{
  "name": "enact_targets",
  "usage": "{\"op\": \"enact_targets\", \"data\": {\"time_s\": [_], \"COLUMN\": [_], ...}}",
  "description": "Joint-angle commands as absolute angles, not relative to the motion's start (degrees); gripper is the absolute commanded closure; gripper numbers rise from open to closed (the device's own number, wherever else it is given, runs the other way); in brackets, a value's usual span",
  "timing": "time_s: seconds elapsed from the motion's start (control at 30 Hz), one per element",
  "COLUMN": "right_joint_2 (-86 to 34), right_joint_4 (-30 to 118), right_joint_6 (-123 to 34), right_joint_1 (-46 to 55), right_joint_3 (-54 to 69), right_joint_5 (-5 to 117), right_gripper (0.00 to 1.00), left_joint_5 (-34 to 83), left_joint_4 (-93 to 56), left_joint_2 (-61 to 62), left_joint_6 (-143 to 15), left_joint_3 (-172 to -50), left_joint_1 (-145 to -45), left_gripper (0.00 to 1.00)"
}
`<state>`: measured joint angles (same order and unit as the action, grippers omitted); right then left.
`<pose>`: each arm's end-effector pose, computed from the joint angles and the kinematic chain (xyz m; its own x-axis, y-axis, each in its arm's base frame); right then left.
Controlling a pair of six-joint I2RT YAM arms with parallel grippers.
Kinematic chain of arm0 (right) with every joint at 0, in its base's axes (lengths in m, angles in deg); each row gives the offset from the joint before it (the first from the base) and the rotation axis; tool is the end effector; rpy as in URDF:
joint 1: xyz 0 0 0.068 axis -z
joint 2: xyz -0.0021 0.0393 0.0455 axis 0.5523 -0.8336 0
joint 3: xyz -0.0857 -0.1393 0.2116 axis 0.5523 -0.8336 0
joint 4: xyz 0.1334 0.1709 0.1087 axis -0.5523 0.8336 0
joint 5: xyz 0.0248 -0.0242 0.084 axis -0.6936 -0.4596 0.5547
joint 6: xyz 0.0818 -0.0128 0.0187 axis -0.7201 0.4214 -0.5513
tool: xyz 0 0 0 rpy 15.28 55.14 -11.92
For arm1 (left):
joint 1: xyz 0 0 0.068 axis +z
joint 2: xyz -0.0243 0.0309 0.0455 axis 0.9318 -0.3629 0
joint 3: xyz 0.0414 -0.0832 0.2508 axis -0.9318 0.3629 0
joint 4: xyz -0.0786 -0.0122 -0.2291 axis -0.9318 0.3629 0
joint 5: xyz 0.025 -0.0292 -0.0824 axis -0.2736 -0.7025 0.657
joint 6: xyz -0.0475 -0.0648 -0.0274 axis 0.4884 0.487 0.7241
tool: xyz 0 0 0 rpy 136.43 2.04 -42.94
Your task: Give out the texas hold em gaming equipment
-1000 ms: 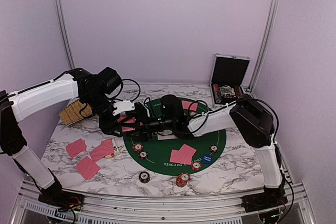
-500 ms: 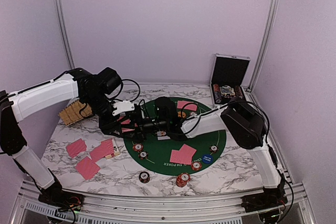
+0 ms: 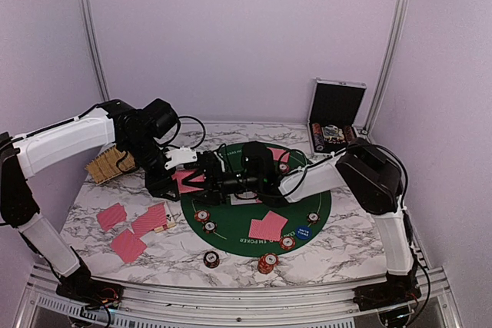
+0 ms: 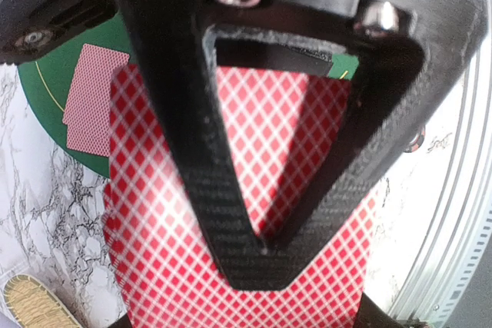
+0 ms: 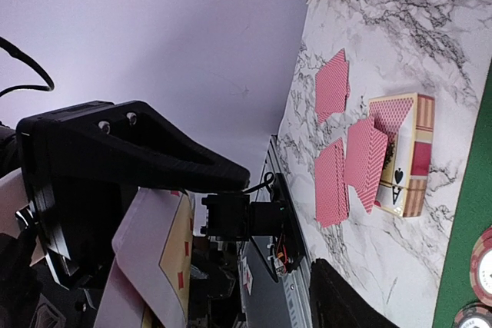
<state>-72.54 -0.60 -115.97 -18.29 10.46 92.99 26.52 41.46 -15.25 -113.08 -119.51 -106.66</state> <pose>0.2656 0.4224 0.1763 -0.9822 -0.1198 -0.1445 -0.1510 0.0469 0.9874 0.2378 -0.2024 0.2527 -0.1754 0.9019 -0.3948 0.9685 0.2301 0.0952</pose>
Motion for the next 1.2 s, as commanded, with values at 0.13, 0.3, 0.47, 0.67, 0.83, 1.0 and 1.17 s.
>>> {"op": "enact_targets", "data": {"time_s": [0.13,0.3,0.47,0.67,0.83,1.0,1.17], "right_joint_2": [-69.9,-67.8,-65.8,-65.1,-63.5,-61.1,-59.2], "right_joint_4": [2.6,2.3,-0.3,-4.3,-3.5,-2.8,-1.5], "right_joint_6": [-115.1,-114.7,-115.8,-119.0,-118.0,-117.3,-116.5], "right_joint_1": [-15.7,-14.9,-14.7,-15.1,-14.6,-13.0,-11.4], "right_joint_3": [6.9,5.9,5.0,3.7,2.1,0.3,-0.4], "right_joint_5": [91.3,91.9,92.8,93.9,94.2,95.0,96.4], "right_gripper": [0.42,0.49,0.62,0.81,0.82,0.87,0.99], "left_joint_5": [27.4,27.1,26.8,26.0,26.1,26.1,26.2], "left_joint_4": [42.8,42.7,42.7,42.7,42.7,42.7,42.7], "left_joint_2": [-13.7,-13.7,-14.0,-14.2,-13.9,-13.6,-13.1], "left_joint_6": [-113.0,-113.2,-113.2,-113.5,-113.6,-113.6,-113.7], "left_joint_3": [-120.8,-120.7,-120.6,-119.8,-119.5,-119.1,-118.3], "left_joint_1": [-106.3,-106.3,-106.3,-106.2,-106.0,-105.8,-105.7], "left_gripper": [0.37,0.37,0.37,0.37,0.38,0.38,0.38]}}
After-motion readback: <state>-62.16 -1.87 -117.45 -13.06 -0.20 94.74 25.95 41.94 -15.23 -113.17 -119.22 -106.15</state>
